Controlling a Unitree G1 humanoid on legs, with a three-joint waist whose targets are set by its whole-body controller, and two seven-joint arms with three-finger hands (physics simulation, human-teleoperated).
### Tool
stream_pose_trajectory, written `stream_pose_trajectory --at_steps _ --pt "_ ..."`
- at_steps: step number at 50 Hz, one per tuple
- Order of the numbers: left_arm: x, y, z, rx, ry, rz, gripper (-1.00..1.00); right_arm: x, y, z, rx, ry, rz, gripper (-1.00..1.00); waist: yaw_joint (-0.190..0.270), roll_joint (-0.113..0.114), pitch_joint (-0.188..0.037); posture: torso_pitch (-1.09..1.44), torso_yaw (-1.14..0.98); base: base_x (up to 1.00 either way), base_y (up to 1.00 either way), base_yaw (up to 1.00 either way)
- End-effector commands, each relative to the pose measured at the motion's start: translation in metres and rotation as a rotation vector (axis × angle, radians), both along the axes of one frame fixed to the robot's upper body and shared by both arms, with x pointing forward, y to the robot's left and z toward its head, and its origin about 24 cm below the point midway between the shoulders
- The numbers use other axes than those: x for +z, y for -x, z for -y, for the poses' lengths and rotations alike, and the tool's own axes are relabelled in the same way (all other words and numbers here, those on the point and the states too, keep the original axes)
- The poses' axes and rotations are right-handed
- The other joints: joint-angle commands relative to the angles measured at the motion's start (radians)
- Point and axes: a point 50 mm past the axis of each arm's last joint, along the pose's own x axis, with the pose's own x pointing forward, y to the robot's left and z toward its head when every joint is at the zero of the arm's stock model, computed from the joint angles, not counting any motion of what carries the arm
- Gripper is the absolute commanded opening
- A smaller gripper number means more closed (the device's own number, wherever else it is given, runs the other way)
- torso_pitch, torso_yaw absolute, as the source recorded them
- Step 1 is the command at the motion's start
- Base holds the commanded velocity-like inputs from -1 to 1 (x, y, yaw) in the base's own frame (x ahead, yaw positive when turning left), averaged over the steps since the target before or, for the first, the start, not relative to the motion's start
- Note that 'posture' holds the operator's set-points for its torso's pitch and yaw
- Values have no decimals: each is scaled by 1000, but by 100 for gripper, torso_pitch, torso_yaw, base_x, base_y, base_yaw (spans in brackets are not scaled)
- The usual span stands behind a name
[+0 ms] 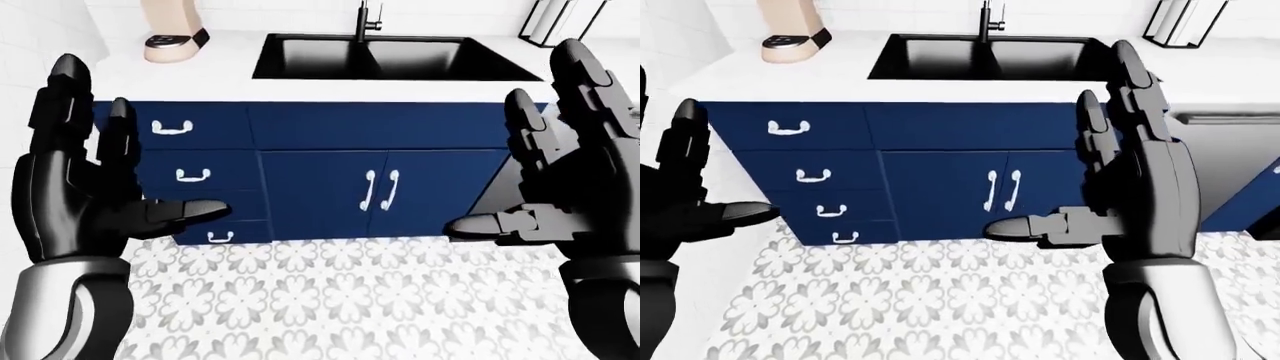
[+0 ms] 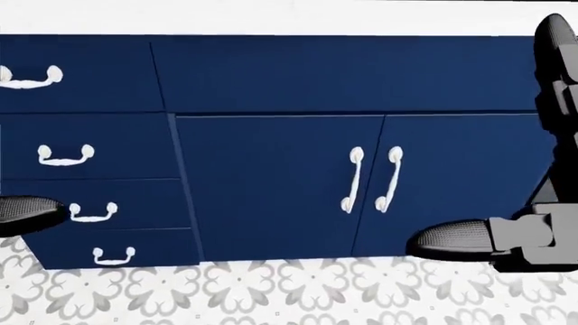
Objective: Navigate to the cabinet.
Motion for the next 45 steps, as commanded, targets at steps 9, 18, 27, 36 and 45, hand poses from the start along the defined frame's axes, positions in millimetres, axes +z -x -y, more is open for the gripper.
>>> stream_pose_trajectory --at_steps 9,18,27,36,45 --pt "6 4 1 0 -14 47 100 6 3 2 -20 0 48 100 -4 128 14 0 0 -1 -70 0" --pt "6 4 2 -10 -21 41 100 6 3 2 -20 -2 45 100 -2 94 6 0 0 -11 -99 0" --pt "6 3 2 -13 -24 39 100 6 2 2 -19 0 43 100 -3 -20 6 0 0 -13 -100 0" --pt "5 1 3 -17 -26 38 100 7 2 2 -20 -2 49 100 9 99 10 0 0 -12 -100 0" --pt "5 3 3 -18 -25 36 100 7 3 2 -19 0 48 100 -2 -43 -19 0 0 -12 -100 0"
